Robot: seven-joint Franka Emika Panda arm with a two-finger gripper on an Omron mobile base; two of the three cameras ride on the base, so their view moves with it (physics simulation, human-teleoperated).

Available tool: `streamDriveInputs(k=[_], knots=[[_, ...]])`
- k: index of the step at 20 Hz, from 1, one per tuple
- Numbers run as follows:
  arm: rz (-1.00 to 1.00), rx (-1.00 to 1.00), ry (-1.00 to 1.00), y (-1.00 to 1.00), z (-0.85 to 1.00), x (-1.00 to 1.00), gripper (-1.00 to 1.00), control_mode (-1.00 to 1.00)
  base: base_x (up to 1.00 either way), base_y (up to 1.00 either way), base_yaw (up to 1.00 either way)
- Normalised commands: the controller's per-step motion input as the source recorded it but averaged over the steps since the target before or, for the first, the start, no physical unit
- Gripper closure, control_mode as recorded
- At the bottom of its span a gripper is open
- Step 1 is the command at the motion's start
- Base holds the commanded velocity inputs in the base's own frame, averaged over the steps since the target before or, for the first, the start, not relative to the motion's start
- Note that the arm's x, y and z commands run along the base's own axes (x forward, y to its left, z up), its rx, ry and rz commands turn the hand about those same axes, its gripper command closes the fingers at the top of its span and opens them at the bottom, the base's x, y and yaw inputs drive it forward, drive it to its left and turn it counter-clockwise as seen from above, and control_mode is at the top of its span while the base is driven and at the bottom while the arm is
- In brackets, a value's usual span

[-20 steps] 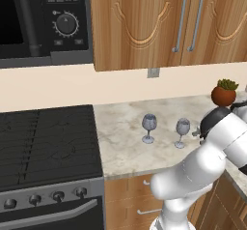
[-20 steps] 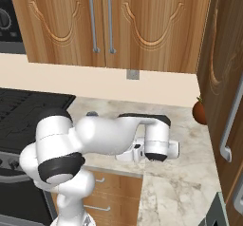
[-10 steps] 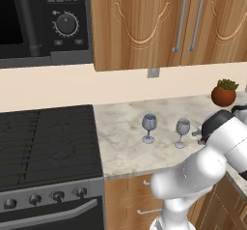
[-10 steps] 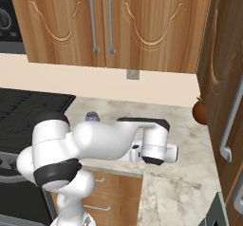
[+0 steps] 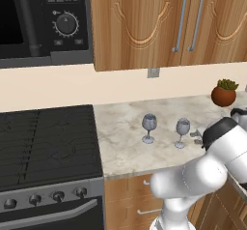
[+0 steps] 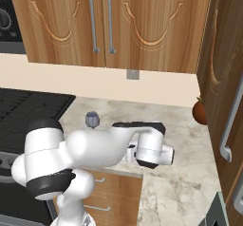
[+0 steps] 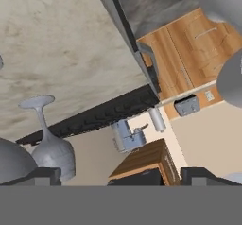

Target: Retrieve the wine glasses from the counter and place one next to each plate.

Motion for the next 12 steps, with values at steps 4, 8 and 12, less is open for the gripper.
streamDriveInputs(k=[4,8,12], knots=[[-0.07,0.0,0.04,0.08,0.0,0.0,-1.0,-1.0,0.0,0.0,0.0],[-0.07,0.0,0.04,0.05,0.0,0.0,-1.0,-1.0,0.0,0.0,0.0],[-0.07,0.0,0.05,0.13,0.0,0.0,-1.0,-1.0,0.0,0.0,0.0]])
